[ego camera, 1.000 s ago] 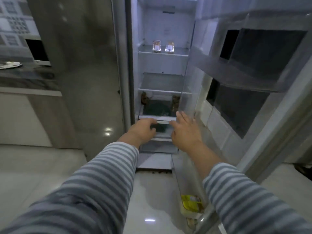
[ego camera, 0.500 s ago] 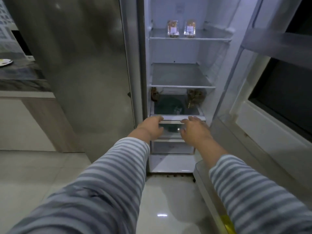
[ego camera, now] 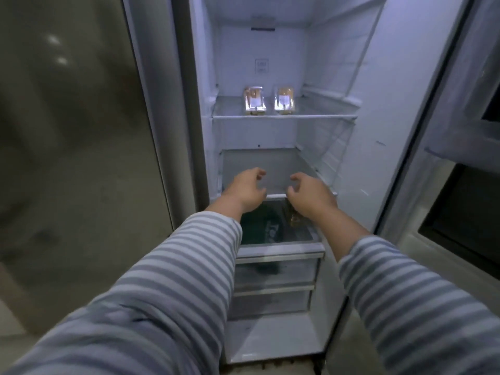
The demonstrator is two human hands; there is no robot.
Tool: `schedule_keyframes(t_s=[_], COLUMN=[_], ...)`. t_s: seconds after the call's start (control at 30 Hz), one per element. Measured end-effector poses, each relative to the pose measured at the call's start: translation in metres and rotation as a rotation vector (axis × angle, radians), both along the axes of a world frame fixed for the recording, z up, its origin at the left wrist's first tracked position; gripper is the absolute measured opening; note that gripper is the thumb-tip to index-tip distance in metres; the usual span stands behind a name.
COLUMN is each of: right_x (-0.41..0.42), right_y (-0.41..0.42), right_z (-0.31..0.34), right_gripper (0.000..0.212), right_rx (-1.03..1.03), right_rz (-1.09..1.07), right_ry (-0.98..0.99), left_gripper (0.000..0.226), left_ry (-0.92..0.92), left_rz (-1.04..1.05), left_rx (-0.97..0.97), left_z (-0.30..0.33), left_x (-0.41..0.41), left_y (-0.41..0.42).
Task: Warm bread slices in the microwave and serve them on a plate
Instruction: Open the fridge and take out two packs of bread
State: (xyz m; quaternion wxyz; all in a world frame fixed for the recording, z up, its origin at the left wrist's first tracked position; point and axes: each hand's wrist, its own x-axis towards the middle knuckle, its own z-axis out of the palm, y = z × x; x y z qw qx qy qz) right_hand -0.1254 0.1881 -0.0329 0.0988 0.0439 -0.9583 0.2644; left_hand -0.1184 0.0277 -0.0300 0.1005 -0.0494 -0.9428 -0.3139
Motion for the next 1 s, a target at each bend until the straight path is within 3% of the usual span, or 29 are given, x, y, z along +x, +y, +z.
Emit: schedule_keyframes(t_s=[0.37,0.63,0.77,0.9,1.0], right_x=[-0.16,-0.253,-0.289,-0.309,-0.313], right_y=[-0.02,-0.04,-0.041,-0.043,-0.046], right_z=[0.107,0.139,0.138,0.131,0.125], right_gripper=[0.039,0.049,0.053,0.057,0.06], right_rx=[-0.076,-0.063,-0.141,-0.18,-0.172], right_rz=[0.035,0.024,0.011,0.03,0.032], right_ry=[0.218,0.321,0.268,0.191,0.157], left_gripper=[0.043,0.042,0.058,0.086,0.094], left_ry=[0.281,0.332,0.308,0.135,0.059], left_rz=[0.09,0.233,0.265,0.372,0.379], left_rx=[0.137,0.149,0.139,0.038,0.103], left_z=[0.103,0.13,0.129,0.119,0.115], left_x=[-0.151,-0.246,-0.278,-0.289,-0.289], left_y=[-0.009,-0.013,-0.014,-0.017,-0.026])
